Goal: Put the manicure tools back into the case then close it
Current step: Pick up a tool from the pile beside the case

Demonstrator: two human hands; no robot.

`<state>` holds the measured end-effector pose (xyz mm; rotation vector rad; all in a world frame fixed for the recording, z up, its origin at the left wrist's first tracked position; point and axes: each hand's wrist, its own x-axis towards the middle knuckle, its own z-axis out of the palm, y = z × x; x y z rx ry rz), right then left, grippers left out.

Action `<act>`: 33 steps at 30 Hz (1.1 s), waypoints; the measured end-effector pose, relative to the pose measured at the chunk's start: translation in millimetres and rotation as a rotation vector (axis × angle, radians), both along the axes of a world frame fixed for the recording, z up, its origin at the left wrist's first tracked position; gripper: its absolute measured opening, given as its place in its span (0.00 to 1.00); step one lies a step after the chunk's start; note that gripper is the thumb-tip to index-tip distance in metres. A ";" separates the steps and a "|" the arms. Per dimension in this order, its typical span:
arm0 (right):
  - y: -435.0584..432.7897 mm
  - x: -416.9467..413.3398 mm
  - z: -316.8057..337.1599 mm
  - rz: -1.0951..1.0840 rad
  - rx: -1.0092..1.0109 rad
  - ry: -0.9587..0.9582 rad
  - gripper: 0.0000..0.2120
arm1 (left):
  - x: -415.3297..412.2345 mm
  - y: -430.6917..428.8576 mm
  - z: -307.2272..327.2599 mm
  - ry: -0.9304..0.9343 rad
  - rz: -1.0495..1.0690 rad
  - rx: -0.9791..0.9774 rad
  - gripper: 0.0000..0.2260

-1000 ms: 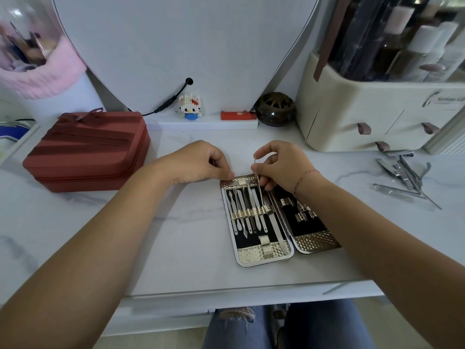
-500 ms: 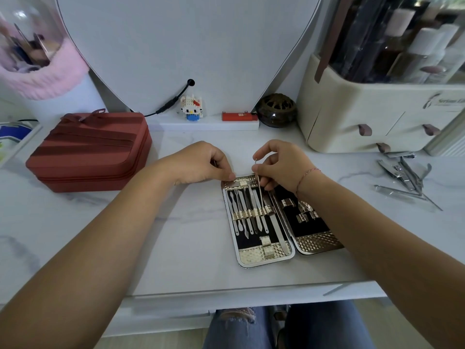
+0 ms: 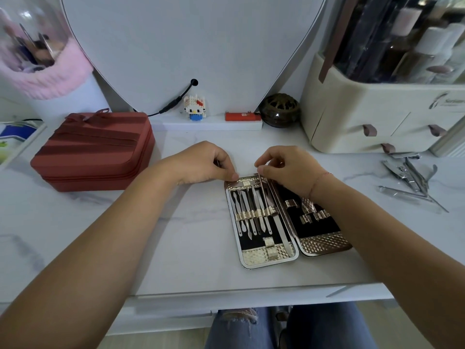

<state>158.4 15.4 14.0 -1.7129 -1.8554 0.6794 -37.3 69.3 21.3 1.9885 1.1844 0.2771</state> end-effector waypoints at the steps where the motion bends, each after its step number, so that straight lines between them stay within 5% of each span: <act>1: -0.6 3.4 0.5 0.012 -0.003 -0.010 0.05 | -0.2 0.7 -0.9 0.000 0.005 0.003 0.05; 9: -5.9 18.4 11.9 0.238 -0.072 -0.095 0.10 | -0.3 2.0 -3.0 0.007 0.013 0.017 0.05; 15: -11.8 21.2 9.0 0.331 0.023 -0.343 0.15 | -0.1 1.9 -2.7 0.008 0.005 0.015 0.04; 33: -17.7 19.5 -1.9 0.337 0.064 -0.313 0.16 | 0.1 -2.3 0.8 -0.020 -0.008 -0.012 0.03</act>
